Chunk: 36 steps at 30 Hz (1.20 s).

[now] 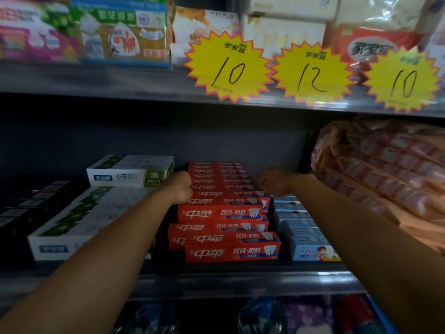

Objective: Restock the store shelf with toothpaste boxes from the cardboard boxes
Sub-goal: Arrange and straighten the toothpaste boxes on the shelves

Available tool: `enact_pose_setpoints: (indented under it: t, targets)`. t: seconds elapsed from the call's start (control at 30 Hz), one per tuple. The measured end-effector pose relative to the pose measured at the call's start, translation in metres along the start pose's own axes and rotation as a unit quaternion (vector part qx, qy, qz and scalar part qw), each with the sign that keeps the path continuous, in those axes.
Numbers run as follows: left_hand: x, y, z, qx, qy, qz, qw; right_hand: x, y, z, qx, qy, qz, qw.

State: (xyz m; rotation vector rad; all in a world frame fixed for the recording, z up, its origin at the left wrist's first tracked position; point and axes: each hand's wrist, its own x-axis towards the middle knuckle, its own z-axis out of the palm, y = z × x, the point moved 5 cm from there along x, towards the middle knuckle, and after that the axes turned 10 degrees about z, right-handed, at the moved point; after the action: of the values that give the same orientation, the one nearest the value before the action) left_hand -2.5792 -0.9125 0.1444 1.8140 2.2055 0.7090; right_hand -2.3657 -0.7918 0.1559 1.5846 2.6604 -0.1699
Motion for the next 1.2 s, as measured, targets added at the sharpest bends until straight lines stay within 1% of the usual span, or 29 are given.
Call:
enact_pose_setpoints:
  t: [0.2, 0.4, 0.57, 0.8, 1.03, 1.2]
  targets:
    - [-0.002, -0.001, -0.001, -0.006, -0.012, 0.006, 1.000, -0.009, 0.003, -0.002, 0.000, 0.005, -0.009, 1.000]
    - [-0.017, -0.009, -0.011, 0.009, -0.015, -0.015, 1.000, -0.025, 0.006, 0.000, -0.008, 0.017, 0.003, 1.000]
    - [-0.021, -0.018, -0.009, -0.031, -0.032, -0.010, 0.999, -0.036, -0.004, 0.001, 0.001, 0.029, 0.004, 1.000]
    - [-0.020, -0.012, -0.006, -0.028, -0.016, 0.002, 0.999, -0.034, -0.012, 0.002, 0.014, 0.013, 0.007, 1.000]
    - [-0.022, -0.012, -0.006, -0.018, -0.024, 0.011, 0.999, -0.037, -0.016, 0.002, 0.009, 0.011, 0.010, 1.000]
    - [-0.027, -0.010, -0.007, -0.012, -0.029, 0.014, 0.999, -0.040, -0.018, 0.001, 0.008, -0.008, 0.011, 1.000]
